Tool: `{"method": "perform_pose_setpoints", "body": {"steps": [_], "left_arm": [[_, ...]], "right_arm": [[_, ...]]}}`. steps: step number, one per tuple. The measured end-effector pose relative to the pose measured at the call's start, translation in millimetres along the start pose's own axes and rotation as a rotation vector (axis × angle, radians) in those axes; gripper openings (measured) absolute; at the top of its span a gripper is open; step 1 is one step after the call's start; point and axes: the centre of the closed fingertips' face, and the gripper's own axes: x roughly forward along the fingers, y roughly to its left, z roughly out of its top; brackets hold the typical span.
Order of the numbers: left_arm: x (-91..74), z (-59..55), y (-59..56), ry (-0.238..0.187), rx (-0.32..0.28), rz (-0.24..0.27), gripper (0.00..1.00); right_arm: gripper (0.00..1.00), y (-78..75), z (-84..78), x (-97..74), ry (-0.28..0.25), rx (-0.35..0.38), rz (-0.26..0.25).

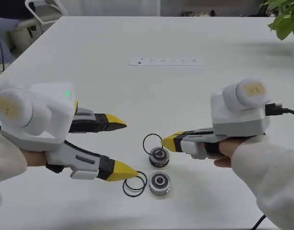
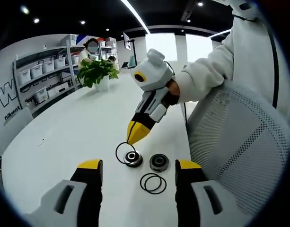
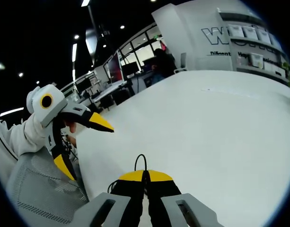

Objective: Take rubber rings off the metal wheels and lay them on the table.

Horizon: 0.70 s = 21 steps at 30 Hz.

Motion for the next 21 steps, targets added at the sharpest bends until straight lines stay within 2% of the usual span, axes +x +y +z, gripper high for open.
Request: {"method": "perform_pose_setpoints", "body": {"steps": [3,12,21], "left_arm": [[-9.5,0.1,-0.9,-0.027,-0.029,0.017,0.64],[-24.9,-7.6,-13.1,-0.038,-0.061,0.033,0.70],[-39.1,-10.9,-11.5,-0.057,-0.102,0.068,0.75]], "right_arm": [[0.00,0.9,0.7,-0.3,-0.003,0.003,0.005],[0.00,7.8,4.3,-0.1,-0.012,0.018,0.029],[0.00,17.2,7.0,-0.2,-0.017,0.021,0.054]]}}
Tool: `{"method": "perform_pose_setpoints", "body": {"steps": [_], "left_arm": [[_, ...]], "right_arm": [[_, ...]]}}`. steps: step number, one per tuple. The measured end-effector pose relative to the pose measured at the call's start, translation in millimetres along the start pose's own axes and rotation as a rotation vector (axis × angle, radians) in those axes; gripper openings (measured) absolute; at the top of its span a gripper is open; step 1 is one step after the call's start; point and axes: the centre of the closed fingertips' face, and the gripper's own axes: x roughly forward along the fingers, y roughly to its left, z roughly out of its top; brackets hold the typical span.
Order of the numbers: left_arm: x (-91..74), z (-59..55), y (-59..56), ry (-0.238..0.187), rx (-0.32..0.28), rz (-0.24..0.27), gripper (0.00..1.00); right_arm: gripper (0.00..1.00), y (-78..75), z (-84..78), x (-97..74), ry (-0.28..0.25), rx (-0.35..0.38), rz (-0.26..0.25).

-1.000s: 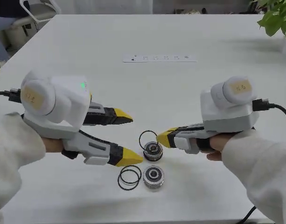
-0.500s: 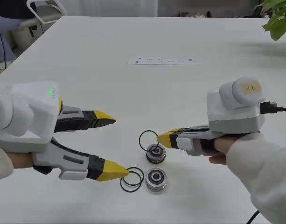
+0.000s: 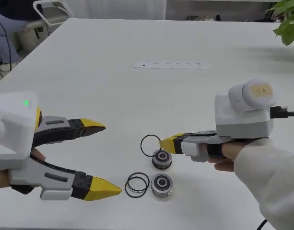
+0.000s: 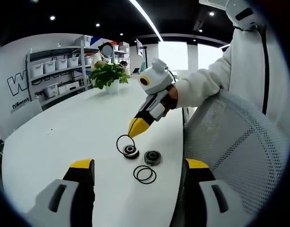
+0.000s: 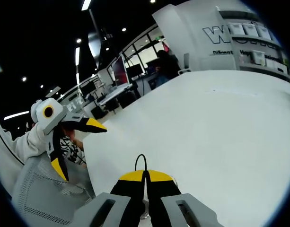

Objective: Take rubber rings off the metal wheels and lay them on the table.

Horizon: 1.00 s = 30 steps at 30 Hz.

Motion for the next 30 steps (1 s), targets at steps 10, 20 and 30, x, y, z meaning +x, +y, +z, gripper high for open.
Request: {"method": "perform_pose_setpoints", "body": {"steps": [10,20,30], "left_arm": [[-6.5,-8.7,-1.8,0.012,-0.047,0.007,0.83],[-1.6,-25.5,-8.7,0.053,-0.119,-0.029,0.89],[1.6,-35.7,-14.5,0.093,-0.148,-0.053,0.93]], "right_arm": [[0.00,10.8,-1.1,1.1,0.005,0.009,0.034],[0.00,20.9,-8.9,6.4,0.042,-0.001,0.062],[0.00,33.1,-26.8,13.3,0.116,-0.034,0.100]]}}
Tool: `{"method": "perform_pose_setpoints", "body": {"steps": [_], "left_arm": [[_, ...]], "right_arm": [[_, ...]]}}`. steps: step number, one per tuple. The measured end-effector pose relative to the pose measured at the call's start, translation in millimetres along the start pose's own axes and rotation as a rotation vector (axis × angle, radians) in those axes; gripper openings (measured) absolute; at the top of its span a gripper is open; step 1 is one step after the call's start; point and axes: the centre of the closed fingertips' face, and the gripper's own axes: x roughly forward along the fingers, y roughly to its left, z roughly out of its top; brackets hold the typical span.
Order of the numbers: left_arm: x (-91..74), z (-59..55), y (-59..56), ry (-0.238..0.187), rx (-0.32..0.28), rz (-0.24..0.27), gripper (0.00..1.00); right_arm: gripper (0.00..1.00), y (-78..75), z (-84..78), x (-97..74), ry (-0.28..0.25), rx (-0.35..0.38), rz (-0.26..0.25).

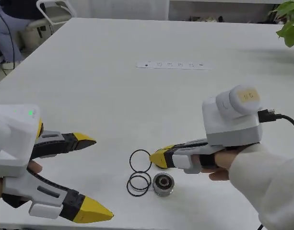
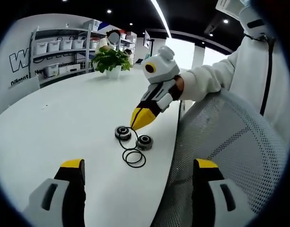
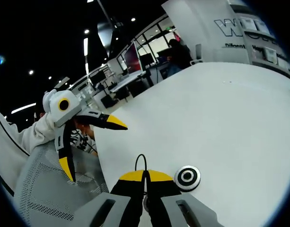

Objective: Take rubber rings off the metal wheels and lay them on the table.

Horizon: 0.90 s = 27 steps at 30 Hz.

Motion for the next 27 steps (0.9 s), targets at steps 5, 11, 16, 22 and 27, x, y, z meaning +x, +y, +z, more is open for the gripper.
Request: {"method": "perform_pose_setpoints", "body": {"steps": [5,11,16,22,27], "left_arm": [[1.9,-5.0,0.0,0.024,-0.005,0.000,0.92],[5.4,-10.0,-4.8,0.048,-0.012,-0.022,0.92],[5.7,-11.4,-6.0,0.055,-0.014,-0.029,0.91],[5.4,-10.8,-6.2,0.050,-0.017,-0.030,0.90],[5.2,-11.3,-6.3,0.050,-0.019,-0.031,0.90]], "right_arm": [[0.00,3.8,-7.5,3.3,0.036,-0.009,0.017],[0.00,5.5,-17.3,8.5,0.074,-0.017,0.027],[0.00,7.2,-26.1,14.1,0.108,-0.029,0.029],[0.00,5.1,-31.0,18.1,0.133,-0.061,0.008],[0.00,2.9,-32.1,17.8,0.135,-0.055,0.000]]}}
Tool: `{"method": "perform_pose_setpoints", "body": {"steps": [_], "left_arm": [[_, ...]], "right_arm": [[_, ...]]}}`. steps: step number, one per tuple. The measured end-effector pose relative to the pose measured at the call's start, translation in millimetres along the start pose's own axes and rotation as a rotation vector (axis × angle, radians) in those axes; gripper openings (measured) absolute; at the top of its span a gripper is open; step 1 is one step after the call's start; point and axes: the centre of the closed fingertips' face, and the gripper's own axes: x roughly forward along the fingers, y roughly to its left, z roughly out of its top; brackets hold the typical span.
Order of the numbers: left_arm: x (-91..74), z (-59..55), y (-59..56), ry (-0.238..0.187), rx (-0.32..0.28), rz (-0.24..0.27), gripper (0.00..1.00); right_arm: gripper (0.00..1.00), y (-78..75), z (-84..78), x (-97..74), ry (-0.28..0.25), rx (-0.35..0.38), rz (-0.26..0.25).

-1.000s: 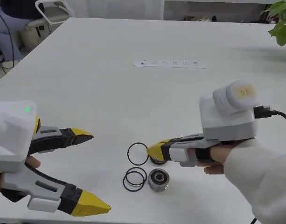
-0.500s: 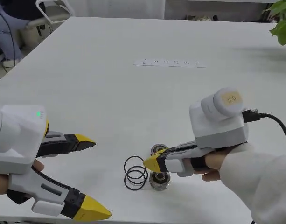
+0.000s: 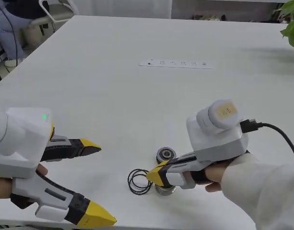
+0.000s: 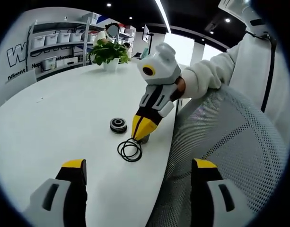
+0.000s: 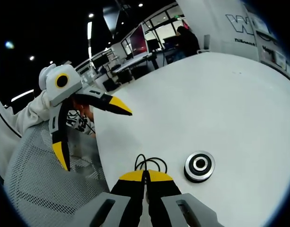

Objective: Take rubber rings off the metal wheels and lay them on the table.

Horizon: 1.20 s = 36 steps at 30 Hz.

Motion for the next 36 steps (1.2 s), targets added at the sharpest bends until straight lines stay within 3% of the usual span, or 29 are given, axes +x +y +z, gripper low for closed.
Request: {"method": "perform_pose_setpoints", "body": {"steps": [14,36], "left_arm": [[0.8,-3.2,-2.2,0.015,-0.002,-0.010,0.88],[1.9,-4.5,-2.5,0.026,-0.002,-0.018,0.87]], "right_arm": [[0.00,-9.6,-2.9,1.2,0.010,-0.012,-0.047],[0.03,-16.1,1.3,0.9,-0.002,-0.026,-0.067]]}}
